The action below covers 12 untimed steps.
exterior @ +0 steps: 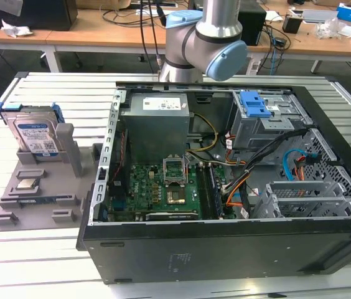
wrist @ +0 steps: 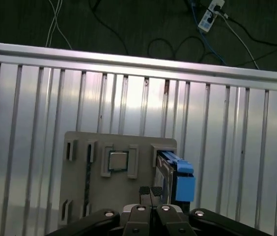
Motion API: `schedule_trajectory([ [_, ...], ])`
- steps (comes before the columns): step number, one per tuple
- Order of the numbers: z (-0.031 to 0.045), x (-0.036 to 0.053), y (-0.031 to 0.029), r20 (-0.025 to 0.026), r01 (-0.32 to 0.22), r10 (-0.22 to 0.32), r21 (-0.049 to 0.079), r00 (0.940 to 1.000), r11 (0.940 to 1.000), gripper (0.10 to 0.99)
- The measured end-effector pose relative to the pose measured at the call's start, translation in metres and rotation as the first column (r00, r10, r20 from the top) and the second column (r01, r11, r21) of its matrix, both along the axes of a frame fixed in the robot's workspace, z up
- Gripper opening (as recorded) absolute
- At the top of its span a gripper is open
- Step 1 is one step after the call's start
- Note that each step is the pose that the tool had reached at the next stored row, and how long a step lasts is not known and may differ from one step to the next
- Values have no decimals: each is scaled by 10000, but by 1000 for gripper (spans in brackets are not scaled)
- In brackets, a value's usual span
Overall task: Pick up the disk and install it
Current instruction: 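Pick up the disk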
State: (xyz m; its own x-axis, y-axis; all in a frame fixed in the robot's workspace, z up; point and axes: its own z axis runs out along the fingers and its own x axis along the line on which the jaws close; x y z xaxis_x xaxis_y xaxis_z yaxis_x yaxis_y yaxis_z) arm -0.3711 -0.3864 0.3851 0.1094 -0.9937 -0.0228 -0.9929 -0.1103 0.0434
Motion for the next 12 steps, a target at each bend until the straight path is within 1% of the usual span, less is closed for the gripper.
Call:
schedule_trajectory([
  [3,0,0,0,0,-342,342,-1,9994,9994,106],
  [6,0,0,0,0,-723,723,-1,9974,9974,106],
  [7,0,0,0,0,-915,915,-1,9958,9958,106],
  [8,0,0,0,0,-1009,1009,-1,9949,9949,106],
  [12,0,0,0,0,-1530,1530,0,9882,9882,106],
])
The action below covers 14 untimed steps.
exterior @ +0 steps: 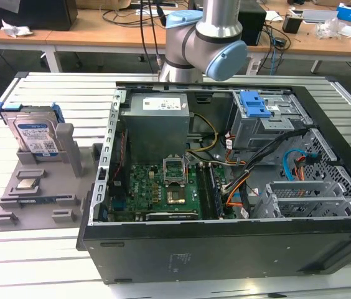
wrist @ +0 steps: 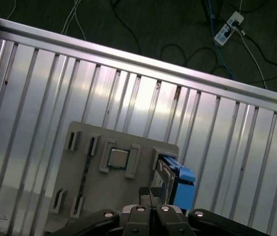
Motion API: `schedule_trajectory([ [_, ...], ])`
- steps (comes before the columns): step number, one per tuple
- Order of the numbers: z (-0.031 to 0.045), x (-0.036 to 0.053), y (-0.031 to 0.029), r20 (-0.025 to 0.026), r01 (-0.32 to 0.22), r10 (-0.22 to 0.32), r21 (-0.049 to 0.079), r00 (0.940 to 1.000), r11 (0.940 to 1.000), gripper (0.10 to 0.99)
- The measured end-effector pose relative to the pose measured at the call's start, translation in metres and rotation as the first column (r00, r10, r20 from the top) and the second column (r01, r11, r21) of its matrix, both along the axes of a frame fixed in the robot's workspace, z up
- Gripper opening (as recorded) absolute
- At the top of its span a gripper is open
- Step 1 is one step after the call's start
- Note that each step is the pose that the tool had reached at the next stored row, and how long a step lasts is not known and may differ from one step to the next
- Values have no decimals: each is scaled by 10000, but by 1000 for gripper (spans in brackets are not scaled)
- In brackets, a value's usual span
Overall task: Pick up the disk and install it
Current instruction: 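Pick up the disk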
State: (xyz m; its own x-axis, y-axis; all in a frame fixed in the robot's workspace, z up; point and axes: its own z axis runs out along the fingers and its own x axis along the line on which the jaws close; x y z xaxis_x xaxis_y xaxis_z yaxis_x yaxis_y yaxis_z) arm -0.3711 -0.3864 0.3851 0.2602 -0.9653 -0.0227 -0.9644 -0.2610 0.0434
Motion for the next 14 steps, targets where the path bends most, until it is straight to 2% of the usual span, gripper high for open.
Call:
schedule_trajectory([
  [3,0,0,0,0,-350,350,0,9994,9994,106],
  [5,0,0,0,0,-385,385,0,9993,9993,106],
  [9,-7,0,0,1,447,-447,0,9990,9990,106],
  [11,-13,0,0,0,1156,-1156,0,9933,9933,106],
  [14,-19,0,0,0,2063,-2063,0,9785,9785,106],
])
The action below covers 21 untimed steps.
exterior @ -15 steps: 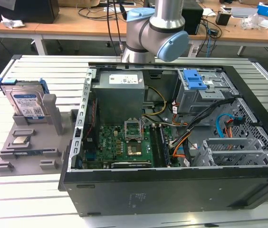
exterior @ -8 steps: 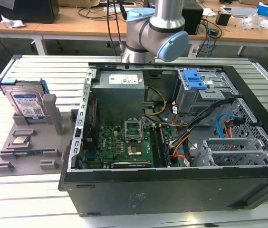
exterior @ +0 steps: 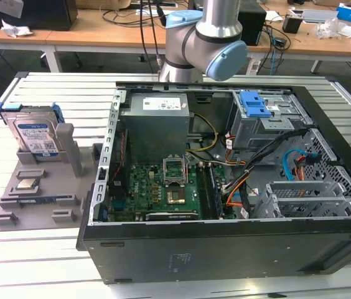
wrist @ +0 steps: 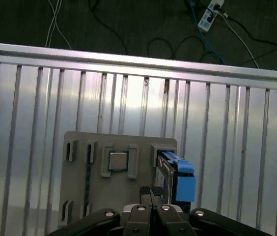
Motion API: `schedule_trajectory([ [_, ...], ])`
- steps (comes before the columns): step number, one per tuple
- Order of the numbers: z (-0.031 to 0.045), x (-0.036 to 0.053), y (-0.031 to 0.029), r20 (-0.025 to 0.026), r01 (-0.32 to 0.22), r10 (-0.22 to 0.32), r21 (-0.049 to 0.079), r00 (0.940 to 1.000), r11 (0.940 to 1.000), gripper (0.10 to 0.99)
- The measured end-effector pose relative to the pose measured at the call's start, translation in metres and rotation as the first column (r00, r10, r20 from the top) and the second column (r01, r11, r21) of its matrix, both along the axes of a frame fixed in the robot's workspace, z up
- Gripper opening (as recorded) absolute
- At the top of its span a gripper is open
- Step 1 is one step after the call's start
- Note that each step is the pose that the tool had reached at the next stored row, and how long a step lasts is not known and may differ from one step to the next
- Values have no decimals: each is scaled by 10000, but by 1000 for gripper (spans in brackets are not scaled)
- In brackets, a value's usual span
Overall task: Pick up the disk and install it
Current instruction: 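Pick up the disk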
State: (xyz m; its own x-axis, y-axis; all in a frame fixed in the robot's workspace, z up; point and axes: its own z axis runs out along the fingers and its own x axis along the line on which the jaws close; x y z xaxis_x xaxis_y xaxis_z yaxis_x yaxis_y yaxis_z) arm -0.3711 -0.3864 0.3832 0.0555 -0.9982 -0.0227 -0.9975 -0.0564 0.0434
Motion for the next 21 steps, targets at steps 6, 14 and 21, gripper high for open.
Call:
schedule_trajectory([
  [6,-2,0,0,0,518,-518,0,9987,9987,106],
  [14,-2,0,0,0,544,-544,0,9985,9985,106],
  [21,-2,0,0,0,573,-573,0,9984,9984,416],
])
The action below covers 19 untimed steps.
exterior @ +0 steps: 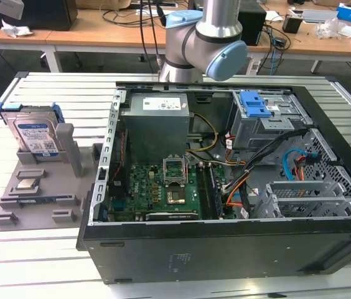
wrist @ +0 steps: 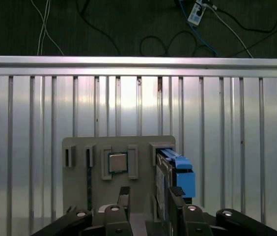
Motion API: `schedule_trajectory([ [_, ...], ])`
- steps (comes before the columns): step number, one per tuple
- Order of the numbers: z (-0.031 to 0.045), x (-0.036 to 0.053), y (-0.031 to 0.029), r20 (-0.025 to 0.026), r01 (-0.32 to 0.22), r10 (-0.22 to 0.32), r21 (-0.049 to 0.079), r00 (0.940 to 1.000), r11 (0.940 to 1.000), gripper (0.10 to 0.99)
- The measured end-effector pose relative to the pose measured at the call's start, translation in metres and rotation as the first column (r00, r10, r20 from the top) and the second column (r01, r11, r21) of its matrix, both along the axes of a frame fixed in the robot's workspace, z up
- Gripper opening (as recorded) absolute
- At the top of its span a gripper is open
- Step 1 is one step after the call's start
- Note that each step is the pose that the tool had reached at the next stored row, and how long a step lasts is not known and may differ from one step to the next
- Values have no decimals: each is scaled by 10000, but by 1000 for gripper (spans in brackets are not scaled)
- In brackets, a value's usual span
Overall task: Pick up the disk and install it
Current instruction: 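Pick up the disk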
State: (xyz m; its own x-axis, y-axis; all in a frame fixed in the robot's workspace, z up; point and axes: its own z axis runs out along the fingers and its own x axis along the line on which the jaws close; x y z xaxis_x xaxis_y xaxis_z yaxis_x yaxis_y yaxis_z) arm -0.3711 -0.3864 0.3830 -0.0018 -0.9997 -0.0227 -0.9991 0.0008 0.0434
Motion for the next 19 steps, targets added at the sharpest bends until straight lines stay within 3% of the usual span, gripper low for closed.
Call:
schedule_trajectory([
  [1,0,0,0,0,3,-3,0,10000,10000,478],
  [9,0,1,23,0,16,-16,1,10000,10000,478],
  [19,-1,24,229,0,16,-16,0,10000,10000,478],
])
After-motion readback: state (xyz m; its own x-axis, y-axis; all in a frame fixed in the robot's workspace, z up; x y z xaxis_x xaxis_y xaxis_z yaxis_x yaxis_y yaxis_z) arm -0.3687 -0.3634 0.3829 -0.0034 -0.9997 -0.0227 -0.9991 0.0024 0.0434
